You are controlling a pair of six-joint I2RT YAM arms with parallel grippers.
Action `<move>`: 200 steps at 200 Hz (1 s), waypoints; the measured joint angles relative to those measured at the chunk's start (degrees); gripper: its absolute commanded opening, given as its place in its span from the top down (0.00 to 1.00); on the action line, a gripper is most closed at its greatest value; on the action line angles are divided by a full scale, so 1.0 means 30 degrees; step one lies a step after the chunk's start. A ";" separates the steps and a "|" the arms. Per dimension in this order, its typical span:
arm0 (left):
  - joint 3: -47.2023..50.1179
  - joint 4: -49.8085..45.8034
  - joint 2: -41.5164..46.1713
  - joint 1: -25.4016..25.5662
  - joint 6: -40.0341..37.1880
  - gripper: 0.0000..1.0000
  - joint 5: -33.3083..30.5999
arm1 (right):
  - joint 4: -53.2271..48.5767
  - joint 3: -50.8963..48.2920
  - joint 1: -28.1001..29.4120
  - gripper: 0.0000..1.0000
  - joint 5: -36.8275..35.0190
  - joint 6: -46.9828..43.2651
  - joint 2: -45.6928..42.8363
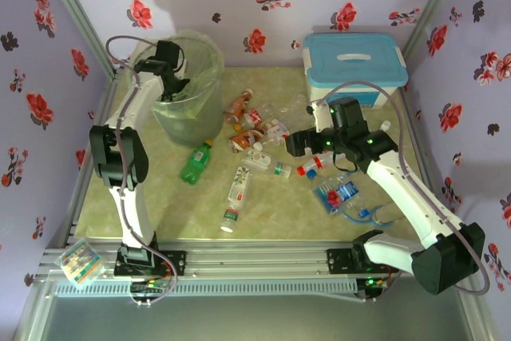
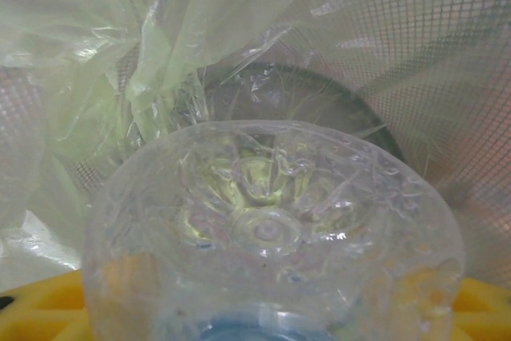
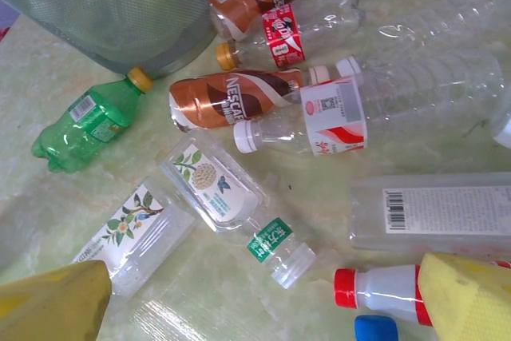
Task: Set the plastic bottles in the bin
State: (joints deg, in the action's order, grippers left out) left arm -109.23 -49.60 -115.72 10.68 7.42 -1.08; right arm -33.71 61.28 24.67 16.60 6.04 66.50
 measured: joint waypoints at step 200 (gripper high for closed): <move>-0.3184 -0.1996 0.3803 0.0321 -0.0772 0.04 -0.0401 | -0.6127 -0.0466 -0.4976 0.18 -0.6506 0.1945 0.5144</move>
State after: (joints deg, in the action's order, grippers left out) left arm -118.78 -55.59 -104.31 11.64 5.10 -2.28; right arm -52.10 59.88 9.74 -2.92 11.88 81.93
